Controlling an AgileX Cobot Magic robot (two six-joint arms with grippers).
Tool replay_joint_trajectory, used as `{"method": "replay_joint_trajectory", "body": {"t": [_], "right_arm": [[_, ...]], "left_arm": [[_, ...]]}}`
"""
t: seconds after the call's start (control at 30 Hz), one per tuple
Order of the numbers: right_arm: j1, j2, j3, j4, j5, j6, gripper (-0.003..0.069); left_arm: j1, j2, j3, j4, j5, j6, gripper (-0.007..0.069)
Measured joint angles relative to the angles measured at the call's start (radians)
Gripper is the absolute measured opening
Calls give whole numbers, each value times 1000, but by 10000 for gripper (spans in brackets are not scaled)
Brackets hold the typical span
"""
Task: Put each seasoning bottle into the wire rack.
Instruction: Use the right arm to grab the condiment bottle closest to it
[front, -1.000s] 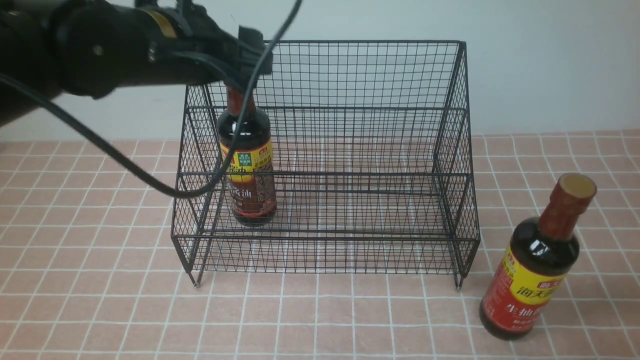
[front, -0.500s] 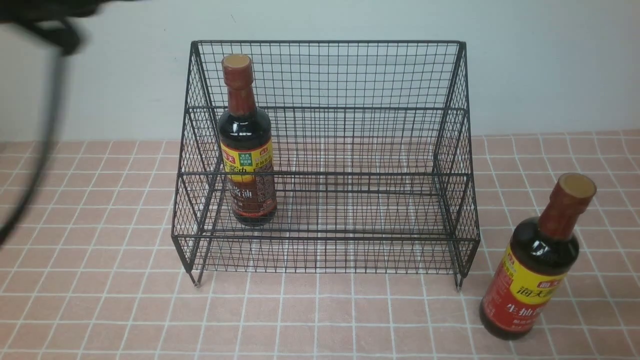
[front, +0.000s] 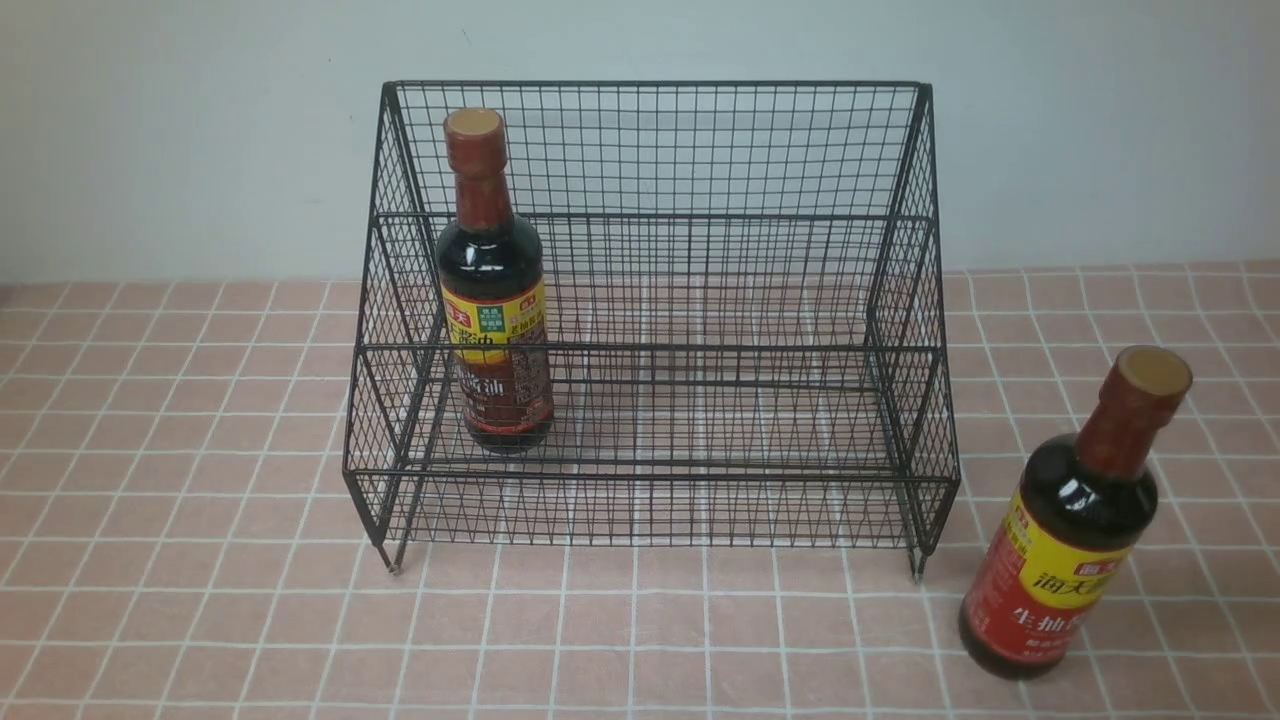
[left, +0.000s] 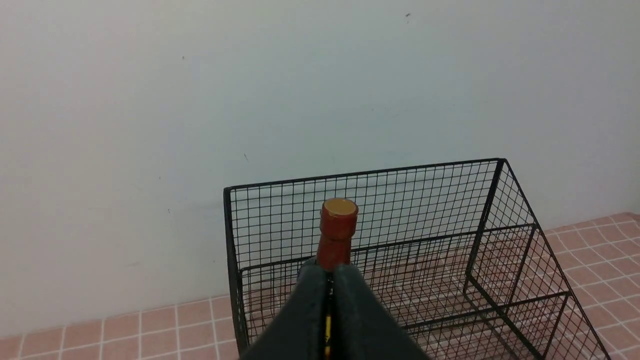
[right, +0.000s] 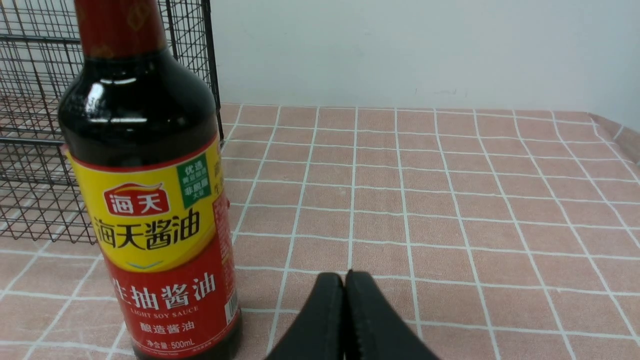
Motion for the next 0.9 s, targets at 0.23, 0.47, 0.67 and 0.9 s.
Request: {"method": "replay_joint_trajectory", "body": {"t": [0.23, 0.47, 0.67, 0.9], "right_arm": [[0, 0, 0, 0, 0, 0, -15], [0, 0, 0, 0, 0, 0, -15], [0, 0, 0, 0, 0, 0, -15], [0, 0, 0, 0, 0, 0, -15]], "left_arm": [[0, -102, 16, 80, 103, -12, -7], [41, -253, 230, 103, 29, -6, -7], [197, -474, 630, -4, -109, 76, -7], [238, -570, 931, -32, -173, 90, -7]]}}
